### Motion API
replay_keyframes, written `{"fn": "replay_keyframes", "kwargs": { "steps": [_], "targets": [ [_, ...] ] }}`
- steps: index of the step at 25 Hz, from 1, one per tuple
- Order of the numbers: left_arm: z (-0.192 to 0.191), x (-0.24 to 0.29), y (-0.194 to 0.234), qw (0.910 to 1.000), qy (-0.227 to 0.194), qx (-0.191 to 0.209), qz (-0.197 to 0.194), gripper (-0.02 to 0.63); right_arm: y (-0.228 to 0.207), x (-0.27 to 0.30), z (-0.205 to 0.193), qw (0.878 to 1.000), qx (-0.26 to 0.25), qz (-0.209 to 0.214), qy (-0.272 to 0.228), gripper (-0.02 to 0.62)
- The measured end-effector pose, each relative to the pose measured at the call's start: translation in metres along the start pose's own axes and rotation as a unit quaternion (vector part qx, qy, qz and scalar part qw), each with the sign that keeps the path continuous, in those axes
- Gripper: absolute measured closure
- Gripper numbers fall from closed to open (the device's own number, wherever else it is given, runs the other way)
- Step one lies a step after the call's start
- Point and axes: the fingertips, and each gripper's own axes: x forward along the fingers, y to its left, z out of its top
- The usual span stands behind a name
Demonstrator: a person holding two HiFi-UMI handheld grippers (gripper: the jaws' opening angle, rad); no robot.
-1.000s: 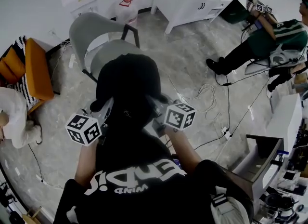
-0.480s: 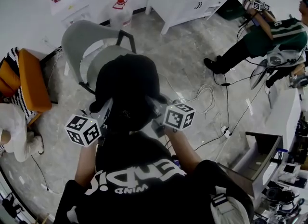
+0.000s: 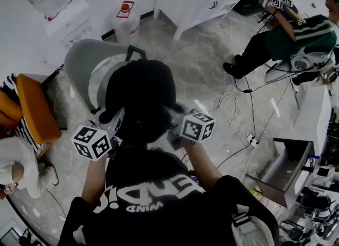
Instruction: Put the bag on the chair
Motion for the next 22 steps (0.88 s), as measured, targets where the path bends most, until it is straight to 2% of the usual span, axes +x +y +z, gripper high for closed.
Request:
{"fn": "replay_keyframes", "kwargs": {
  "steps": [10, 22],
  "targets": [
    [0.047, 0.031, 0.072, 0.9993, 0.023, 0.008, -0.028, 0.583, -0.014, 0.074, 0.036, 0.999, 0.011, -0.034, -0.030, 0.584],
    [0.076, 0.068, 0.122, 0.9995, 0.029, 0.003, -0.013, 0.583, -0.039, 0.128, 0.066, 0.999, 0.016, -0.026, -0.010, 0.584]
  ]
}}
